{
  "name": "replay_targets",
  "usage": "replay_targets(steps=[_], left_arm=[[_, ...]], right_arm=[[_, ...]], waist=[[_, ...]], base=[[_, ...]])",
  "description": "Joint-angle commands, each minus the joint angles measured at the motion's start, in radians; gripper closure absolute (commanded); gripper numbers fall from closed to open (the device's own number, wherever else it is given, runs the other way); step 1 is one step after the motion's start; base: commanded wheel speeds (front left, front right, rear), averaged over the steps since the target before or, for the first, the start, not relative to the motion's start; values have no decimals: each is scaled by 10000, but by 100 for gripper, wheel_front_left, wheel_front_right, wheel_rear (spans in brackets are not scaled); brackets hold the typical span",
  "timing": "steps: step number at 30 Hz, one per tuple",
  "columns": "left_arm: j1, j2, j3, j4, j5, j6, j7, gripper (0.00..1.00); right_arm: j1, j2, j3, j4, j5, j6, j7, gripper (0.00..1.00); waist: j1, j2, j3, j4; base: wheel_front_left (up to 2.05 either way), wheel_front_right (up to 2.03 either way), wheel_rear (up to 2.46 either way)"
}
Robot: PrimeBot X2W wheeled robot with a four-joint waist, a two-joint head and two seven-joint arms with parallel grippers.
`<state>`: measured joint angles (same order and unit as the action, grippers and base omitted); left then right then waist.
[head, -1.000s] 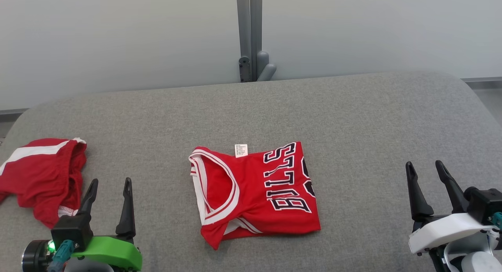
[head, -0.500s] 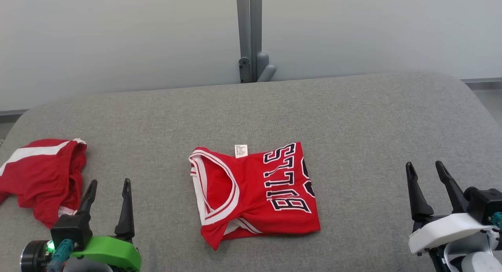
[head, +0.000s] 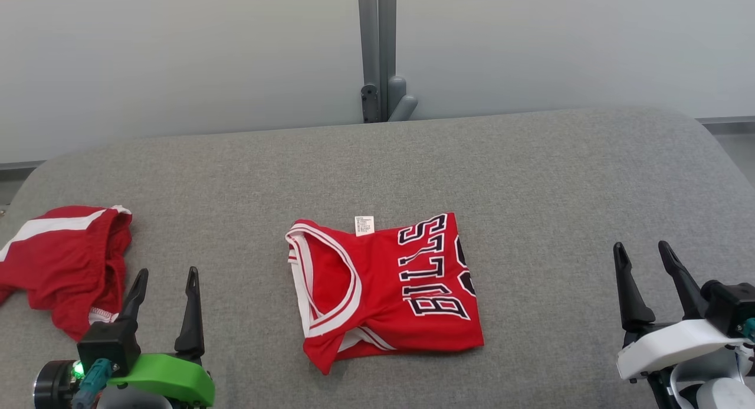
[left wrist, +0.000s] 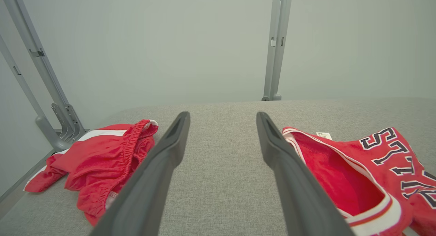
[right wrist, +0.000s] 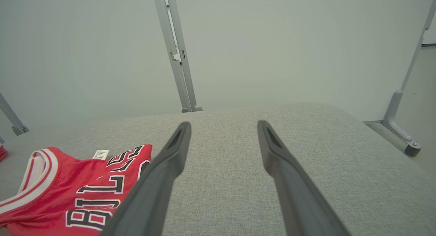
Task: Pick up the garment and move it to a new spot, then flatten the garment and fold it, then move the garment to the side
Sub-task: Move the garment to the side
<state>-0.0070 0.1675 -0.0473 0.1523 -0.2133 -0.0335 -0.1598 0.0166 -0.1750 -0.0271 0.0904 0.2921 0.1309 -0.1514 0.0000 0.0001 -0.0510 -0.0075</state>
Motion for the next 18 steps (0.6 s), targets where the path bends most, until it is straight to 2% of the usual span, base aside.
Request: replay_targets(steps=[1, 9, 18], left_arm=[[-14, 63, -17, -4, -86, 45, -19, 0], [-526, -95, -41, -43, -155, 147, -253, 0], [-1353, -376, -274, 17, -181, 152, -649, 0]], right_arm=[[-16, -26, -53, 2, -60, -3, -37, 0], [-341, -272, 180, 227, 11, -3, 182, 0], [-1331, -486, 1181, 1698, 409, -3, 342, 0]], waist=[[0, -1, 19, 26], [0, -1, 418, 733], [0, -1, 1350, 2013]], base=[[0, 0, 0], [0, 0, 0], [0, 0, 0]])
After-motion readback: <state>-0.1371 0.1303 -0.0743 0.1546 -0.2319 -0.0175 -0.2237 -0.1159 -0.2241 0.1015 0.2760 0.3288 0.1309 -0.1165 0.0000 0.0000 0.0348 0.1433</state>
